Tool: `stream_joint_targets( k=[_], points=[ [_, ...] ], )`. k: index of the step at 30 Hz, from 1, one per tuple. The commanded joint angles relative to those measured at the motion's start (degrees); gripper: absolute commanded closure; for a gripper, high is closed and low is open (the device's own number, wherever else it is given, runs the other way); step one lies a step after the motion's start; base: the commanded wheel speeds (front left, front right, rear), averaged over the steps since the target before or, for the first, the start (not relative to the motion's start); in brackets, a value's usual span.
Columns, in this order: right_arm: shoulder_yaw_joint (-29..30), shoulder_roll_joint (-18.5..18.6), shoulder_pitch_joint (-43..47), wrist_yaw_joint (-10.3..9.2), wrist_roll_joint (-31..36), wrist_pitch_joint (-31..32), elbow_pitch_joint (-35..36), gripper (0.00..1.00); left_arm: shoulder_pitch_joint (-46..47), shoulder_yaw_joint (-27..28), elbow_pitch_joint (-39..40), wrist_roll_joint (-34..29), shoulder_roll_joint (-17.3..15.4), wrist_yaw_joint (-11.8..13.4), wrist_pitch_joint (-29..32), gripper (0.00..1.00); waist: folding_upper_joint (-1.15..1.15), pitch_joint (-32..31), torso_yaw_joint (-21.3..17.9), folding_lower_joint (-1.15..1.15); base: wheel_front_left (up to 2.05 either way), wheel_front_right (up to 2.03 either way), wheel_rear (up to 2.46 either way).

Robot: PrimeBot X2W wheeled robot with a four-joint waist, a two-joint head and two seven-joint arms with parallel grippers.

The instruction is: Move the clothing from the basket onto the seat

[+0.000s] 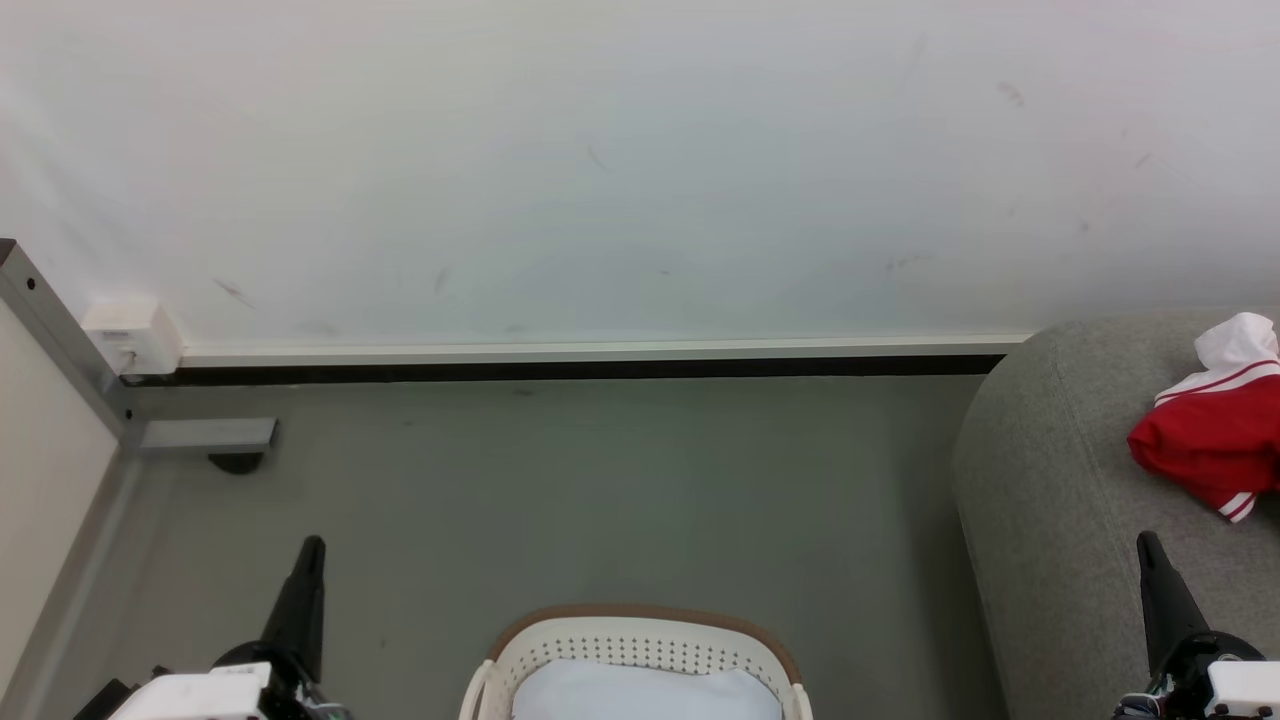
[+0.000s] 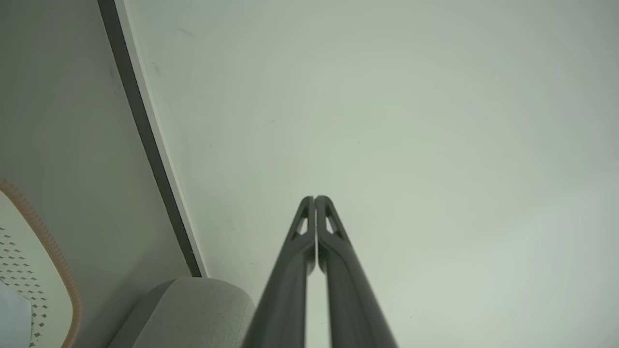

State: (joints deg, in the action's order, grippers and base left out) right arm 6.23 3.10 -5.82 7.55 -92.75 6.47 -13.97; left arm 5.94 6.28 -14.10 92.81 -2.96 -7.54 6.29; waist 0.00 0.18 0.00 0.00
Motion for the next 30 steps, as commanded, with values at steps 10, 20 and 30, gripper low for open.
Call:
stream_joint_targets(
  k=[10,20,30],
  points=[
    [0.31,-0.11,-0.71,-0.12,0.33,-0.01,-0.12,1.00,0.50,0.24,0.02,-0.36,-0.12,-0.11,0.26,1.00,0.00,0.00,0.00,0.00,0.00,0.00,0.00],
    [0.34,-0.14,-0.71,-0.12,0.37,0.04,-0.13,1.00,0.51,0.28,0.02,-0.42,-0.09,-0.11,0.32,1.00,0.00,0.00,0.00,0.00,0.00,0.00,0.00],
    [0.37,-0.16,-0.72,-0.12,0.39,0.08,-0.13,1.00,0.51,0.31,0.02,-0.47,-0.06,-0.11,0.25,1.00,0.00,0.00,0.00,0.00,0.00,0.00,0.00]
  ],
)
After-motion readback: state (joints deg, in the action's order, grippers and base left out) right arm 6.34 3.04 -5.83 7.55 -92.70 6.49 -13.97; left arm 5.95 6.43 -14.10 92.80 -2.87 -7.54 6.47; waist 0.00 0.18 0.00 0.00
